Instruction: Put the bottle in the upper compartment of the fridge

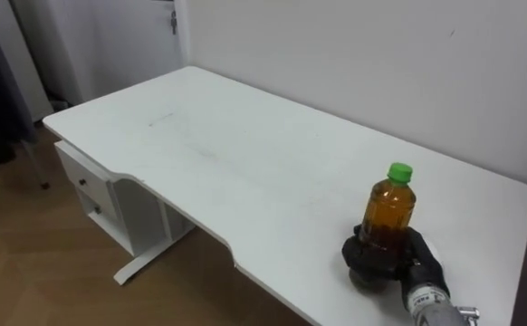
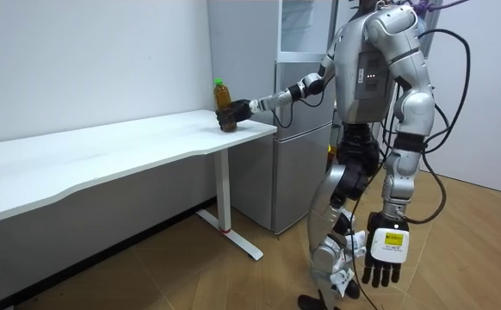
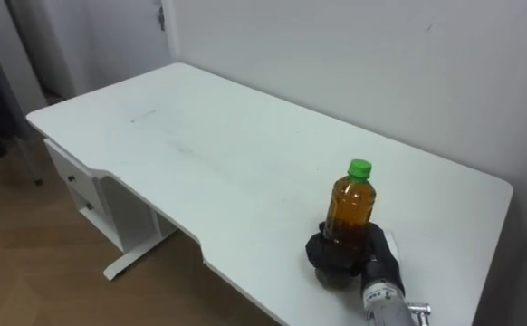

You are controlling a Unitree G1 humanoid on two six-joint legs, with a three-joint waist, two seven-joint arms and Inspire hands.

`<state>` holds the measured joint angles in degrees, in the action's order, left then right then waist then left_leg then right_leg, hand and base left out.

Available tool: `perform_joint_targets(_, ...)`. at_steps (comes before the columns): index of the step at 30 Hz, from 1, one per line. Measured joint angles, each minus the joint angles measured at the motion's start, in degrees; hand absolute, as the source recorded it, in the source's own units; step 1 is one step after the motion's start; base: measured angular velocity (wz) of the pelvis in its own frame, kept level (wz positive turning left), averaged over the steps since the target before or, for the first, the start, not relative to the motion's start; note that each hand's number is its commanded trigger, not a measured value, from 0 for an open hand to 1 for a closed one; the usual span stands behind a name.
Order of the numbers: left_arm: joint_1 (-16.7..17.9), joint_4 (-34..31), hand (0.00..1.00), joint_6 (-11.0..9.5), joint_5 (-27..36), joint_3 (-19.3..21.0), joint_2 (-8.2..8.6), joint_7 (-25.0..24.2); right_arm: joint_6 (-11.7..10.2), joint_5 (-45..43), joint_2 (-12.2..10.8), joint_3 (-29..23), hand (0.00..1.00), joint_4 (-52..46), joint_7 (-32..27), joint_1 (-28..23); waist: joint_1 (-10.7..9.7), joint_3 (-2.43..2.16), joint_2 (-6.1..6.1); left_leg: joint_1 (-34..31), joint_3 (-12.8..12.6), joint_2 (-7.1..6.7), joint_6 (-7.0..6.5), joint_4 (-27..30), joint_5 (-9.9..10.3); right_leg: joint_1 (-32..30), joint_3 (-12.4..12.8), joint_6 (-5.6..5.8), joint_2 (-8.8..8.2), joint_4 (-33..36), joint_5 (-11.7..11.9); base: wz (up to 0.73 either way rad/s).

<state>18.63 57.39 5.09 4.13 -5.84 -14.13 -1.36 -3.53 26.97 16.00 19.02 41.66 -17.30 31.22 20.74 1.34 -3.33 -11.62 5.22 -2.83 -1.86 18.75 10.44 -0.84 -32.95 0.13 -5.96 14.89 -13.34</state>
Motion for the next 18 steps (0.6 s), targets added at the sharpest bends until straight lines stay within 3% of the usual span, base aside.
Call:
perform_joint_targets(9, 0.2, -1.0, 0.0, -0.5, -1.6, 1.5, 0.11, 0.0, 2.3, 1.6, 0.3, -0.1, 1.0, -5.0, -0.5, -0.5, -1.1, -0.19, 0.23, 1.1, -0.6, 0.2, 0.0, -0.2, 0.0, 0.3, 1.5, -0.01, 0.07, -0.3, 0.0, -0.05)
perform_joint_targets(15, 0.6, -0.4, 0.0, -1.7, -3.8, 5.9, 0.15, 0.0, 2.3, 1.1, 2.5, 0.1, 1.0, -24.6, 3.5, -6.2, -2.2, -0.63, 0.21, 6.0, -3.1, 0.44, -0.03, -3.5, -0.1, 3.0, 4.3, 0.25, 0.09, -1.3, 0.1, -0.21)
perform_joint_targets(18, 1.0, 0.0, 0.0, -1.6, -3.9, 7.1, 0.26, 0.0, 2.3, -2.8, 2.6, -0.1, 1.0, -32.2, 4.0, -9.1, -4.1, -0.85, 0.2, 7.7, -4.0, 0.45, -0.04, -4.3, -0.1, 4.0, 6.4, 0.31, 0.16, -1.5, 0.1, -0.14)
